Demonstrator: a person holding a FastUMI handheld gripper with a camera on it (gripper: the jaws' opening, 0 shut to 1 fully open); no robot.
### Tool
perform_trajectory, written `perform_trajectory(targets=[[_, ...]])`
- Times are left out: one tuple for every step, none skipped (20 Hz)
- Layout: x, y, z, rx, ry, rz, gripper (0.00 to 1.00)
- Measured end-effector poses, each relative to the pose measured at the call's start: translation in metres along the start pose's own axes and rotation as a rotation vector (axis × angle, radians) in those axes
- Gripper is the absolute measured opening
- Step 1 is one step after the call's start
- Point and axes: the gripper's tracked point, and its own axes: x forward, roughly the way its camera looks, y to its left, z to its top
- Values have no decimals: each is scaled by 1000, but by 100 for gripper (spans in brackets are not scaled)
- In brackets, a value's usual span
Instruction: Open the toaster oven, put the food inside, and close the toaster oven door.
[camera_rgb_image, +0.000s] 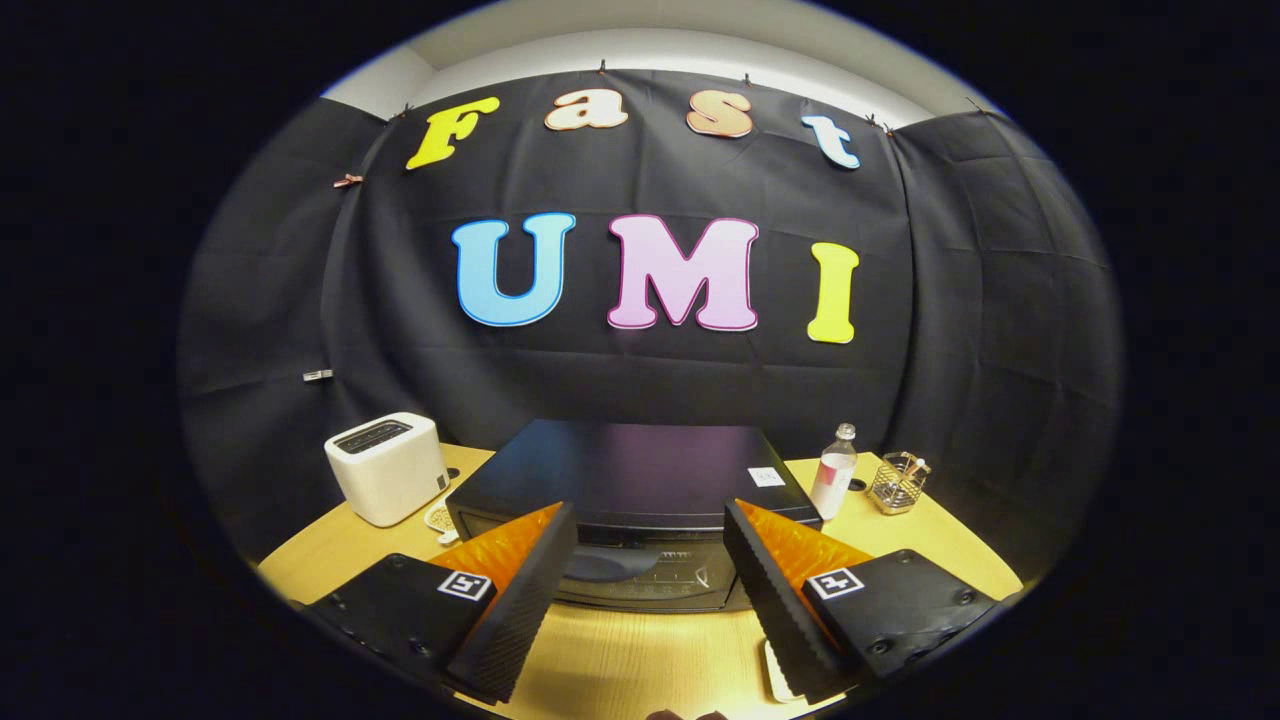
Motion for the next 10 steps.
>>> perform_trajectory(targets=[[9, 6, -5, 7, 13, 3, 98], [18, 11, -9, 11, 25, -1, 98], [24, 14, -13, 15, 34, -4, 98], [31, 18, -16, 19, 42, -8, 98], [38, 22, -19, 24, 53, -9, 98], [43, 26, -25, 29, 66, -5, 98], [48, 30, -31, 30, 89, -1, 98], [51, 34, -37, 32, 106, 6, 98], [52, 37, -42, 33, 116, 10, 98], [54, 39, -46, 33, 124, 17, 98]])
